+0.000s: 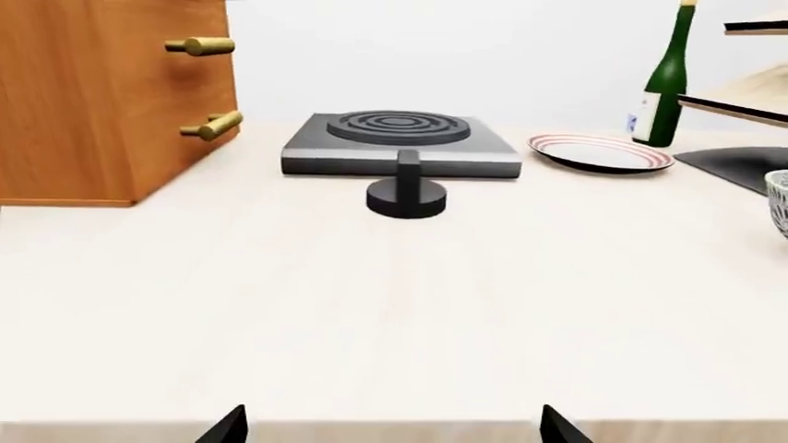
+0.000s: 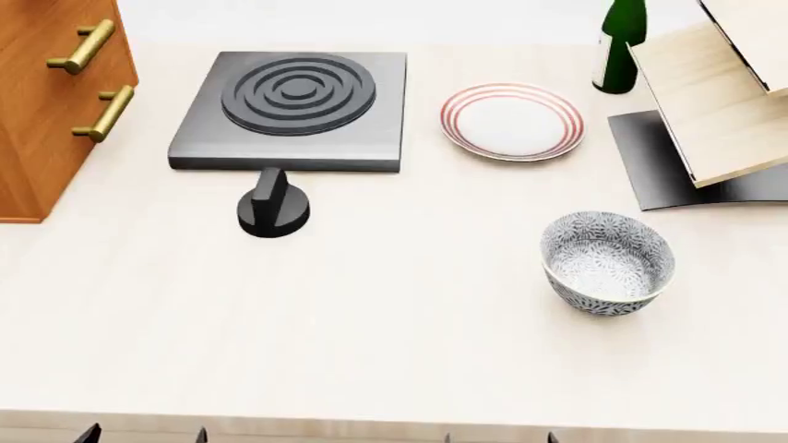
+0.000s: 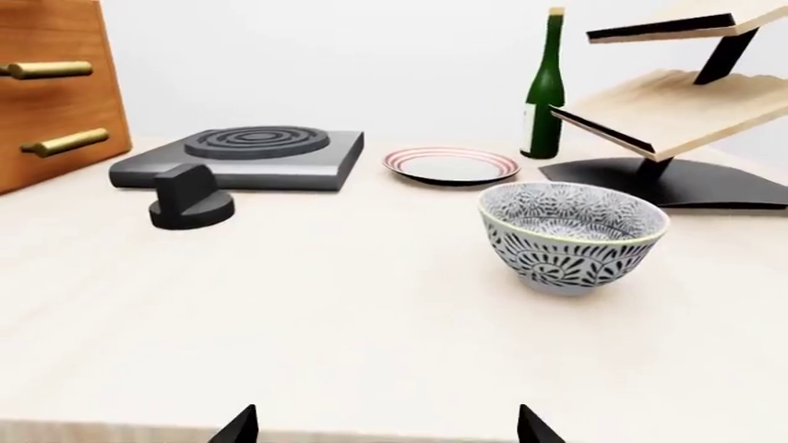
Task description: Put the bowl on the stove.
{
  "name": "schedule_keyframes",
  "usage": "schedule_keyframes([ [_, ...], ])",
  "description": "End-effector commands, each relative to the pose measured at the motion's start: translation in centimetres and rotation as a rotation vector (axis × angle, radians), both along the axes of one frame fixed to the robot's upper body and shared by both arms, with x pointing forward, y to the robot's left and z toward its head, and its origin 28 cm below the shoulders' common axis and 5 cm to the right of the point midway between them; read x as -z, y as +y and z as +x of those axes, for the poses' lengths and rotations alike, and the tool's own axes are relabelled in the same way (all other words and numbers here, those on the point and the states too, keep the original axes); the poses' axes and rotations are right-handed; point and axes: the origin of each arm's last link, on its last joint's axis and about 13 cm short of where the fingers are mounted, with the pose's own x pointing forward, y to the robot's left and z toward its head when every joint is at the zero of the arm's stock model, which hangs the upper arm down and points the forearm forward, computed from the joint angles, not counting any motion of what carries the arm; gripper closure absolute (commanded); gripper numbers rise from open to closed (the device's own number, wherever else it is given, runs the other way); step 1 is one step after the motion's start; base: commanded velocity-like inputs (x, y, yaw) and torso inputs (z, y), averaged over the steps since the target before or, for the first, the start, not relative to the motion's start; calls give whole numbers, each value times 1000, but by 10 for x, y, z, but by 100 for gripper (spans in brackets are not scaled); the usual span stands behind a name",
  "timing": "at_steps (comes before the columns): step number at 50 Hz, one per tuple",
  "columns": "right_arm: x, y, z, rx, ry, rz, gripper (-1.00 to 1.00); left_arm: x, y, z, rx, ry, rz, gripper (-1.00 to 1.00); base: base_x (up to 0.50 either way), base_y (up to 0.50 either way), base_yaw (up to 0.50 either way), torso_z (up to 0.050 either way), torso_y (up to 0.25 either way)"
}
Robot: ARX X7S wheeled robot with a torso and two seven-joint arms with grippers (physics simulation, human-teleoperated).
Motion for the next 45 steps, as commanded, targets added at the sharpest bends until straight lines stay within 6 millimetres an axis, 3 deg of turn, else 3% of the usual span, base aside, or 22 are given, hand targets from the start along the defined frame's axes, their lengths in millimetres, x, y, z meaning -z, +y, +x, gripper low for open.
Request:
schedule_keyframes([
  [1,-1,0,0,1,-2,0,-100,-1,0,-1,12,9,-6,-100,0,0,0,0,0],
  [12,-16,-3,8,5,-22,-39,-100,-15,5,2,7,-39,1,-100,0,0,0,0,0],
  [15,-39,-12,20,-2,-42,-22,-100,-30,12,5,-6,-94,25,-100,0,0,0,0,0],
  [19,-95,-36,39,-2,-108,28,-100,-68,27,10,-71,-225,22,-100,0,0,0,0,0],
  [24,-138,-70,44,4,-177,20,-100,-120,43,2,-88,-449,-14,-100,0,0,0,0,0],
  [29,-164,-114,36,46,-249,-10,-100,-176,62,-20,-124,-713,-85,-100,0,0,0,0,0],
  [32,-173,-128,30,76,-273,14,-100,-195,67,-32,-113,-807,-106,-100,0,0,0,0,0],
  [33,-179,-139,25,102,-300,31,-100,-212,70,-40,-119,-879,-148,-100,0,0,0,0,0],
  [37,-188,-160,10,139,-323,28,-100,-245,74,-60,-92,-1010,-129,-100,0,0,0,0,0],
  [41,-195,-179,-11,152,-350,83,-100,-268,81,-77,-90,-1105,-86,-100,0,0,0,0,0],
  [45,-198,-189,-30,119,-361,89,-100,-272,84,-85,-115,-1118,-13,-100,0,0,0,0,0],
])
